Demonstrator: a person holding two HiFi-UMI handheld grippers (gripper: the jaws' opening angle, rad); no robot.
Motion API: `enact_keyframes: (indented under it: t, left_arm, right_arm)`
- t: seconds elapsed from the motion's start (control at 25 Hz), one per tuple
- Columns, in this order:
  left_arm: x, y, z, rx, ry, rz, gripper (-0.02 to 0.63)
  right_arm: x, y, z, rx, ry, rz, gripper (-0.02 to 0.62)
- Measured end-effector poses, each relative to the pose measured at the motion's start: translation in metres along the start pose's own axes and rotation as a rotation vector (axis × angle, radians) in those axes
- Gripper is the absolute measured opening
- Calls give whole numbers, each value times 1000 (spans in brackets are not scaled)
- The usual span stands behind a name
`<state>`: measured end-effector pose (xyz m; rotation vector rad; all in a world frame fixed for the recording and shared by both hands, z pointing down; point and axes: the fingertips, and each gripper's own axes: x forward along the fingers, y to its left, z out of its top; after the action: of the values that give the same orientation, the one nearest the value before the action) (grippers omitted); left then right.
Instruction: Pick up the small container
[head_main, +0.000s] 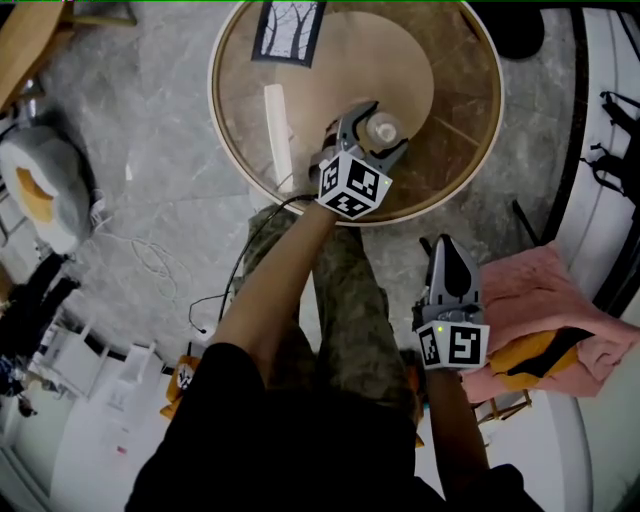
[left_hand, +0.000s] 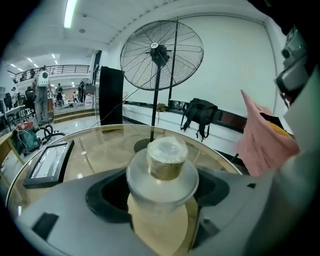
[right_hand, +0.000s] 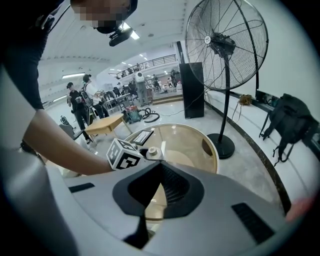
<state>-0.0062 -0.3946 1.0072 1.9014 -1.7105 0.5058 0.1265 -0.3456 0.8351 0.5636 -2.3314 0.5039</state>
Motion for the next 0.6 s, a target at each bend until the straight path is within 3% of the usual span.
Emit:
enact_keyframes:
  t: [0.6]
  left_arm:
    - [-32, 4, 19, -10, -47, 14, 356]
  right_arm:
    - [-4, 6, 1, 17, -19, -46, 21]
